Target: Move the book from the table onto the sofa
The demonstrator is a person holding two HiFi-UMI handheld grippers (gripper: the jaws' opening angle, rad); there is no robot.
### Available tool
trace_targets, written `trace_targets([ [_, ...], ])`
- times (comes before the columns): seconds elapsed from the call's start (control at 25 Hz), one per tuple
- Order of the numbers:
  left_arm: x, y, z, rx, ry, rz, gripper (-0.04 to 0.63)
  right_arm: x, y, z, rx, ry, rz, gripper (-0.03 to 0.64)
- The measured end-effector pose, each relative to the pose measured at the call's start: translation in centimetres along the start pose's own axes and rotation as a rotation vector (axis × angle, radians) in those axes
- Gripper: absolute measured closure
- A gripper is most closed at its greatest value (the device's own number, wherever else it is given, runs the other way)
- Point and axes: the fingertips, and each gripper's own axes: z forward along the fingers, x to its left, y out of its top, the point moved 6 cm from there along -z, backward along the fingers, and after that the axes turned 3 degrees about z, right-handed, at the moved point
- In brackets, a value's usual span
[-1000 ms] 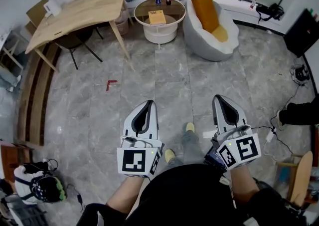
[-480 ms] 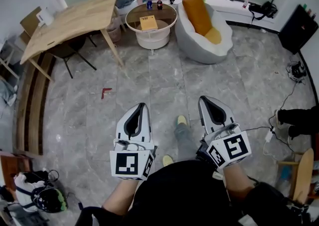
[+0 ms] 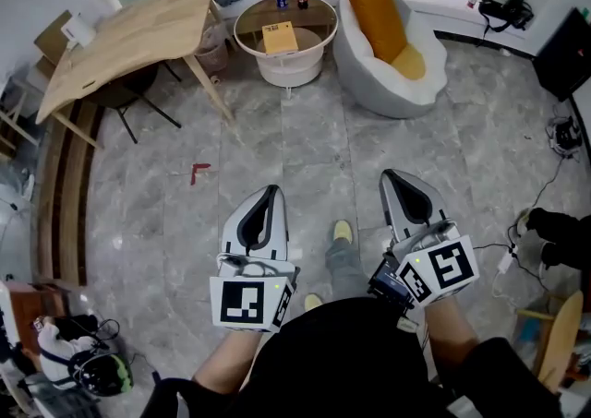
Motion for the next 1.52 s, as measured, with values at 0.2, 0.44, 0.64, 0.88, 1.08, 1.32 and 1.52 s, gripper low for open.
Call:
trace_targets([
  [0.2,0.6,0.2,5.7,0.034,0.013,-0.002,0.594,-4.5,0.4,3.9,0.018,0.009,0.024,0.612],
  [0.44,1.1,0.6,11.6,0.072,0.025,-0.001,0.594,-9.0,1.1,7.7,0.04,0.03,0.049,0.611],
  [0.64,1.5,1.1,15.6,0.094,0.037,0.002,0.594,-12.2,1.5,10.4,0.048,0.042,0.067,0.612],
  [0.88,0.9,1.6,19.8,0.11,0.043,0.011,0.594,-15.8,2.1,12.5,0.052,0.045,0.072,0.611],
  [1.08,0.5,1.7,22.5,0.125,0.042,0.025,0.594,-17.9,2.0,13.9,0.059,0.058,0.075,0.612],
  [1.32,-0.3,1.8,24.8,0.138,0.033,0.042,0.594,-20.3,2.1,14.9,0.056,0.06,0.098,0.611],
  [1.52,-0.6,2.1,25.6,0.144,0.034,0.055,0.594,-21.2,2.3,15.2,0.054,0.069,0.1,0.612],
])
